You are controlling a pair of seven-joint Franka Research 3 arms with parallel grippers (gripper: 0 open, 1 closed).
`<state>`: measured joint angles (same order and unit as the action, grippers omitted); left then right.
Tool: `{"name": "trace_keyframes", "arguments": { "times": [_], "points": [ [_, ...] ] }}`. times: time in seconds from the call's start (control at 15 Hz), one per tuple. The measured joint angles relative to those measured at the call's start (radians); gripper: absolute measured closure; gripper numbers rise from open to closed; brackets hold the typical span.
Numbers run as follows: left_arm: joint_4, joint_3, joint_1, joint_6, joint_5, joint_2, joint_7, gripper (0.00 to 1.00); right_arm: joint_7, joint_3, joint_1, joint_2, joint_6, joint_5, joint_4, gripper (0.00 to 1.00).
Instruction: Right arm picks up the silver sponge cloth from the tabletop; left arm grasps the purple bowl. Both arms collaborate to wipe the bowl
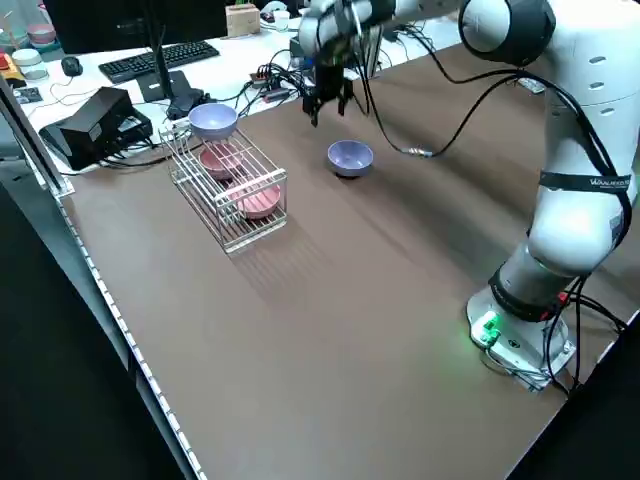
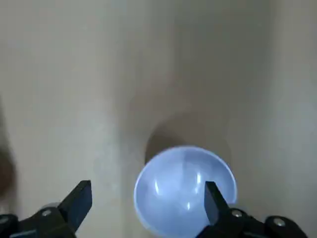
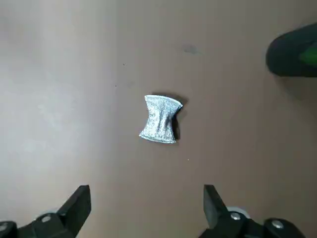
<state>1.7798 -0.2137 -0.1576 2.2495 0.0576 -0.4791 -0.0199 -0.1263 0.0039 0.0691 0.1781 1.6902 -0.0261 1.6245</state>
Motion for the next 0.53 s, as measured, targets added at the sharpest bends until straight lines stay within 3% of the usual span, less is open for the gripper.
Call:
{"name": "trace_keyframes", "arguments": {
  "times": [0.13,0.27,0.53],
  "points": [
    [0.112,0.002,-0.001,0.139,0.0,0.0,0.0,0.0,0.0,0.0,0.0,0.055,0.02,-0.001,0.002,0.0],
    [0.182,0.005,-0.001,0.203,0.0,0.002,0.0,0.0,0.0,0.0,0.0,0.104,0.045,-0.005,0.006,0.0],
    [0.213,0.009,-0.026,0.215,0.022,0.011,0.0,0.0,0.0,0.001,0.0,0.172,0.148,-0.032,0.06,0.0]
  ]
}}
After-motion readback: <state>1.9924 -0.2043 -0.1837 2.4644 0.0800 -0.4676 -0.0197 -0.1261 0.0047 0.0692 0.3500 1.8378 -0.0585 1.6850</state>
